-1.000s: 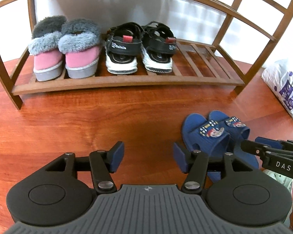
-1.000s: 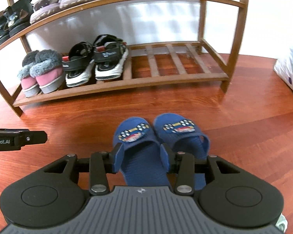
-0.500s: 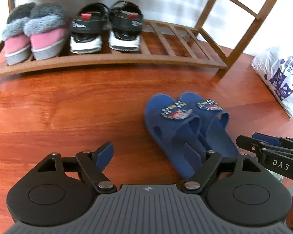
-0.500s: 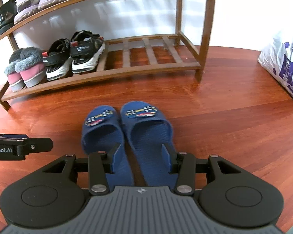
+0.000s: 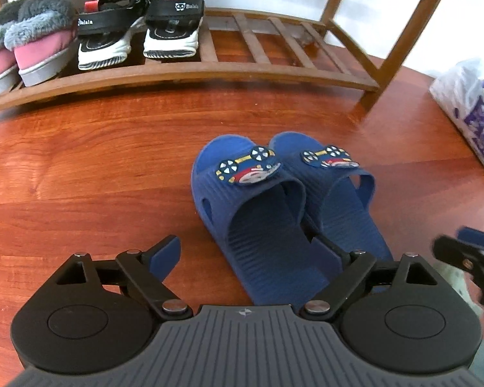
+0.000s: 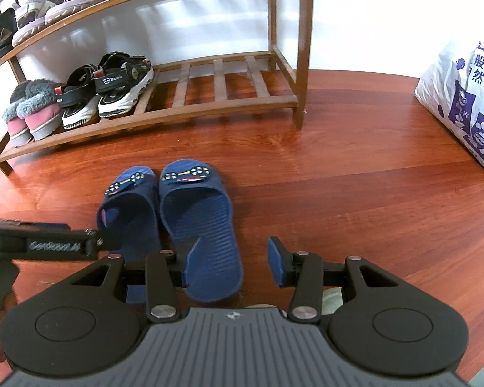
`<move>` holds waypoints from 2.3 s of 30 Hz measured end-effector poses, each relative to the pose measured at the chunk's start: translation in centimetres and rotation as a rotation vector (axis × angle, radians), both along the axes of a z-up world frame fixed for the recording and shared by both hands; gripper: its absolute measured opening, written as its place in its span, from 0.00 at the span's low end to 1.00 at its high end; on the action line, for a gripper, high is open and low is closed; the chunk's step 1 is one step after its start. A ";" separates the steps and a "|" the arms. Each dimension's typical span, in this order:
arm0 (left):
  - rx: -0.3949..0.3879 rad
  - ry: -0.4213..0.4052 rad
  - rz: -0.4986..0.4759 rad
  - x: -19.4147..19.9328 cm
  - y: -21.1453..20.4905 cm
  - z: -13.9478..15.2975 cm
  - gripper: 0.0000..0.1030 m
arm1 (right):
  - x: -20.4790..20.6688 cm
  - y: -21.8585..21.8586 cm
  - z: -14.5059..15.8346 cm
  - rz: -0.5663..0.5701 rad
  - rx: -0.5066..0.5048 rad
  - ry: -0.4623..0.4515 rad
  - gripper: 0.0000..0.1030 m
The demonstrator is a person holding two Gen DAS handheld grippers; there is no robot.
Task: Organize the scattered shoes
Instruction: 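Grasp one blue slide with the left tool while the right tool grasps the other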
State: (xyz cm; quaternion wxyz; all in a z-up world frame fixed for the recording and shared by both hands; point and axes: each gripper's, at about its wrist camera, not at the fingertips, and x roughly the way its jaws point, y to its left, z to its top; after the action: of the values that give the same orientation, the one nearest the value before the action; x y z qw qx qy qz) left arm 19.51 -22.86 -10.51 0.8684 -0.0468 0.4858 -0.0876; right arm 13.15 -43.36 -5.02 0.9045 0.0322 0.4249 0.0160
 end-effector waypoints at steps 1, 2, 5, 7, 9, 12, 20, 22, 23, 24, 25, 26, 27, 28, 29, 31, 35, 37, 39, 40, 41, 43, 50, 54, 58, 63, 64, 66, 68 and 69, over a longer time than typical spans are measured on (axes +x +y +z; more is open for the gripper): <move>-0.001 0.001 0.013 0.2 -0.2 -0.1 0.87 | -0.1 -0.3 0.0 0.001 0.002 0.001 0.49; -0.006 0.000 0.025 0.3 -0.4 -0.2 0.87 | -0.3 -0.8 -0.1 0.002 0.004 0.002 0.49; -0.015 -0.006 0.062 0.9 -0.9 -0.2 0.87 | -0.6 -1.5 -0.2 0.012 0.006 0.004 0.49; -0.026 -0.013 0.082 1.3 -1.2 0.0 0.87 | -0.8 -1.9 -0.3 0.020 0.006 0.005 0.49; -0.026 -0.020 0.100 1.6 -1.4 0.0 0.87 | -0.8 -2.4 -0.4 0.029 0.007 0.004 0.49; -0.030 -0.023 0.121 2.2 -1.7 0.0 0.87 | -0.9 -3.0 -0.5 0.032 0.008 0.003 0.49; 0.001 -0.010 0.173 3.8 -2.0 -1.4 0.87 | -0.7 -4.9 -0.7 0.028 0.005 0.000 0.49; 0.001 -0.002 0.185 4.1 -1.9 -1.8 0.87 | -0.6 -5.2 -0.8 0.028 0.005 0.000 0.49; -0.001 0.003 0.190 4.2 -1.8 -2.0 0.87 | -0.6 -5.3 -0.8 0.028 0.004 0.000 0.49; -0.007 0.009 0.193 4.2 -1.7 -2.2 0.87 | -0.6 -5.4 -0.8 0.027 0.003 0.001 0.49; -0.009 0.015 0.195 4.3 -1.7 -2.3 0.87 | -0.6 -5.5 -0.8 0.027 0.001 0.001 0.49; -0.008 0.020 0.195 4.4 -1.7 -2.5 0.87 | -0.5 -5.5 -0.8 0.026 0.000 0.001 0.49; -0.005 0.023 0.195 4.4 -1.7 -2.6 0.87 | -0.5 -5.7 -0.9 0.026 0.001 0.003 0.49; 0.000 0.018 0.191 4.3 -1.8 -2.7 0.87 | -0.4 -5.7 -0.9 0.026 0.001 0.004 0.49; 0.008 0.012 0.185 4.2 -1.9 -2.8 0.87 | -0.4 -5.7 -0.9 0.027 0.002 0.004 0.49; 0.022 0.000 0.173 4.0 -2.1 -2.9 0.87 | -0.3 -5.8 -1.0 0.029 0.004 0.006 0.49; 0.038 -0.038 0.148 3.5 -2.3 -2.9 0.80 | -0.1 -5.6 -1.1 0.034 0.010 0.011 0.49; 0.046 -0.057 0.135 3.2 -2.3 -2.5 0.69 | 0.0 -5.4 -1.2 0.039 0.014 0.012 0.49; 0.064 -0.074 0.120 2.9 -2.5 -2.0 0.69 | 0.2 -5.1 -1.2 0.046 0.018 0.012 0.51; 0.059 -0.066 0.120 2.9 -2.4 -1.9 0.68 | 0.3 -5.0 -1.2 0.050 0.021 0.011 0.52; 0.054 -0.060 0.121 2.9 -2.2 -1.9 0.68 | 0.5 -4.8 -1.3 0.054 0.023 0.011 0.55; 0.051 -0.057 0.126 2.6 -1.9 -1.6 0.67 | 0.8 -4.3 -1.3 0.073 0.029 0.009 0.56; 0.058 -0.083 0.131 1.0 -0.3 1.4 0.67 | 3.0 -1.1 -1.7 0.140 0.033 0.003 0.74; 0.060 -0.098 0.136 0.2 0.8 3.6 0.67 | 4.6 0.6 -2.1 0.157 0.035 -0.003 0.85; 0.065 -0.107 0.142 -0.3 1.8 5.3 0.67 | 6.4 1.7 -3.0 0.166 0.035 0.010 0.89; 0.069 -0.116 0.147 -1.3 3.1 7.6 0.68 | 8.1 2.8 -4.9 0.174 0.030 0.044 0.92; 0.070 -0.116 0.148 -1.4 3.3 7.9 0.68 | 8.3 3.0 -5.3 0.175 0.027 0.050 0.92; 0.071 -0.120 0.149 -1.6 3.8 8.6 0.68 | 8.5 3.2 -6.0 0.176 0.024 0.060 0.92; 0.074 -0.129 0.150 -1.7 4.1 9.4 0.68 | 8.6 3.7 -6.6 0.181 0.012 0.061 0.92; 0.077 -0.134 0.150 -1.6 4.3 9.8 0.68 | 8.7 3.8 -6.8 0.184 0.007 0.060 0.91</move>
State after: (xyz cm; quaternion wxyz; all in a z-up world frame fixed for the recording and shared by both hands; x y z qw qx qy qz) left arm 17.88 -18.59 -0.71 0.9042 -0.0439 0.4247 -0.0066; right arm 21.81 -39.57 -11.83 0.8859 -0.0033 0.4530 0.0994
